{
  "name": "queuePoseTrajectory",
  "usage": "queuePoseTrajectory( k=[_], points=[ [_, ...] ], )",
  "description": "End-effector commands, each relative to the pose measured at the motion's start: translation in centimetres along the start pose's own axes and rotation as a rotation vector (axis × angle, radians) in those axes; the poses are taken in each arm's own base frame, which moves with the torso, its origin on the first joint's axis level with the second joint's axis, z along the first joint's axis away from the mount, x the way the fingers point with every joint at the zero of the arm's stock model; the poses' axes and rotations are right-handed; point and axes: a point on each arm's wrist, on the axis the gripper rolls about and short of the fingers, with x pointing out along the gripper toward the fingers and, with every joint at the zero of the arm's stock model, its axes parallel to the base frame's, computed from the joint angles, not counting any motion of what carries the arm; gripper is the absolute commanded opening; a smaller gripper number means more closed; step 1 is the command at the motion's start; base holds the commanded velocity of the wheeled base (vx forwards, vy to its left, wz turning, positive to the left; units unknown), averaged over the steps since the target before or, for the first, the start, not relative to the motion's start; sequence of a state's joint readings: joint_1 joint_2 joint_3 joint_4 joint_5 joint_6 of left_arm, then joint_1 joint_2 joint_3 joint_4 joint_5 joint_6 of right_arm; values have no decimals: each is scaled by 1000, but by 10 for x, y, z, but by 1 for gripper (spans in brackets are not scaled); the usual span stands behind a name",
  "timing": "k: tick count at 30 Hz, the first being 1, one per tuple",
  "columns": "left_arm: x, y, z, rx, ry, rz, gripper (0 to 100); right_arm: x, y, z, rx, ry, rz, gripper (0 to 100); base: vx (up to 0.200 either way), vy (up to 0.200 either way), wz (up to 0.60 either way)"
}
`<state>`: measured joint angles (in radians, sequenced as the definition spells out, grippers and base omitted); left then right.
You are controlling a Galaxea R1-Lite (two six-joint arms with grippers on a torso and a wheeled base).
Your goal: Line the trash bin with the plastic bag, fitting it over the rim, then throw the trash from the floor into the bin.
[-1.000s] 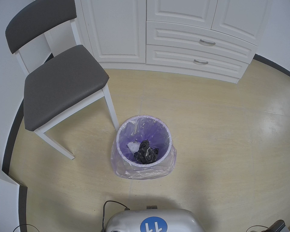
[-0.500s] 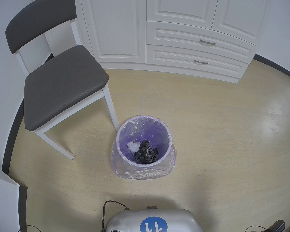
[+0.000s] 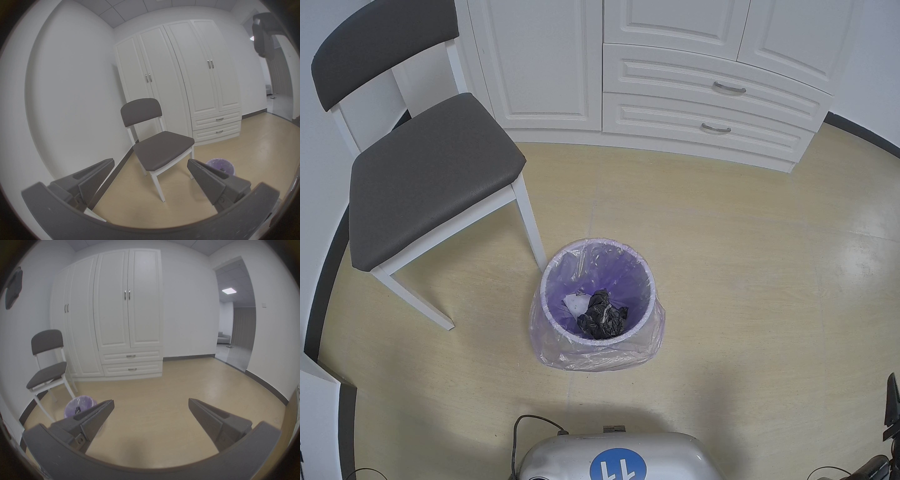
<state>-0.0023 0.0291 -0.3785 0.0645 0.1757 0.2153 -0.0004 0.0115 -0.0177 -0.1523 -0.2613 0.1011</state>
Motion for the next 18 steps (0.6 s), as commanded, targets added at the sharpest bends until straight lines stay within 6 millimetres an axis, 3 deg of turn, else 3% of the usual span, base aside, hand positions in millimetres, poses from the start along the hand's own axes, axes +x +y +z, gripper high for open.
queuePoseTrajectory(
  k=[1, 6, 9, 13, 18],
  points=[
    [3, -5, -22, 2, 19, 33, 100, -1, -1, -13, -23, 83, 20, 100, 0, 0, 0],
    [9, -10, -40, 7, 42, 39, 100, -1, -1, -13, -13, 89, 30, 100, 0, 0, 0],
    [13, -16, -66, 13, 120, 24, 100, -1, 0, -13, -13, 91, 36, 100, 0, 0, 0],
    [15, -21, -89, -17, 196, 14, 100, -1, 3, -14, -37, 109, 174, 100, 0, 0, 0],
    [14, -21, -91, -69, 217, 19, 100, -1, 3, -14, -14, 113, 207, 100, 0, 0, 0]
  ],
)
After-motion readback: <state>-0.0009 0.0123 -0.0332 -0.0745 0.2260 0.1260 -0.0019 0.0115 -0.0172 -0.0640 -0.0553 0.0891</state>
